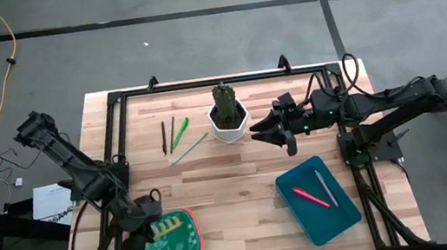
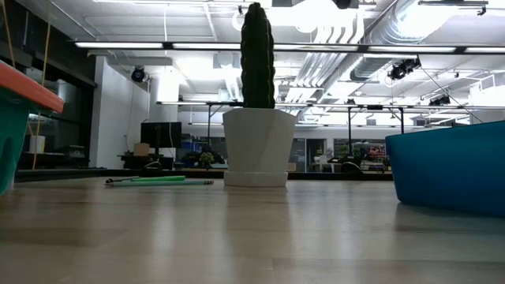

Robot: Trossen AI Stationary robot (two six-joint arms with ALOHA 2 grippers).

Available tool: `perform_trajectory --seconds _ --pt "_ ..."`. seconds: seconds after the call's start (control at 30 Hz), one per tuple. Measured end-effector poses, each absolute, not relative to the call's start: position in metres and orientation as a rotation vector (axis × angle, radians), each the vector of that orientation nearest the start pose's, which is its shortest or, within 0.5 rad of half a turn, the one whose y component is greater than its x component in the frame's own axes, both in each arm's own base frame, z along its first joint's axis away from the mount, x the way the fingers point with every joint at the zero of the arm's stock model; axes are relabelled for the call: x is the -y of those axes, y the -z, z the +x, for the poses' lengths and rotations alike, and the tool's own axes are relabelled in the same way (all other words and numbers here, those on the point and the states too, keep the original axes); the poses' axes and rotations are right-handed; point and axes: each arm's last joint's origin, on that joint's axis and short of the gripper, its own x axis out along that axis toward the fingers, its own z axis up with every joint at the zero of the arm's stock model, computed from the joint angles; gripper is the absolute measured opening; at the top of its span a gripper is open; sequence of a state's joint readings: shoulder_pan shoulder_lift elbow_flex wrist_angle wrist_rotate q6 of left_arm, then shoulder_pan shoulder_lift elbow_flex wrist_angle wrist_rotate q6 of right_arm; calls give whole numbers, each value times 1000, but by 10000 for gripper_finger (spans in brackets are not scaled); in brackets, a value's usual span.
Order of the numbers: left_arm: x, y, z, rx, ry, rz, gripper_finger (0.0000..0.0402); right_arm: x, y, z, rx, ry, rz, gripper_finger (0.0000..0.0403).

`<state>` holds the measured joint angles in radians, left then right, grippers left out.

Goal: Sort pens & pencils
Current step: Put the yellow pencil into the green bin, then put the orange pencil into the green bin

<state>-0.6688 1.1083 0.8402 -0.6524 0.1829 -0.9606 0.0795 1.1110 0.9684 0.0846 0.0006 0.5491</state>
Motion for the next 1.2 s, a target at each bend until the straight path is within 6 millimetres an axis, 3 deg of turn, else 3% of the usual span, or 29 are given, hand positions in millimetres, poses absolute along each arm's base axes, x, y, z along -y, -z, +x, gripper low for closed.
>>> perform_trajectory --seconds 0.17,0.53,0.8,1.03,1.2 --pt "137 -252 165 -1225 266 -605 31 -20 -359 250 -81 -60 546 151" --pt "136 -252 163 -1234 261 -591 127 -20 -357 249 -102 -55 546 151" --pt "126 -268 171 -888 89 -534 115 -16 -341 247 -232 97 589 151" --pt "94 -287 165 -655 -125 -502 100 2 -314 236 -462 373 679 151" --pt "71 -294 162 -607 -211 -461 99 20 -298 220 -626 555 741 151"
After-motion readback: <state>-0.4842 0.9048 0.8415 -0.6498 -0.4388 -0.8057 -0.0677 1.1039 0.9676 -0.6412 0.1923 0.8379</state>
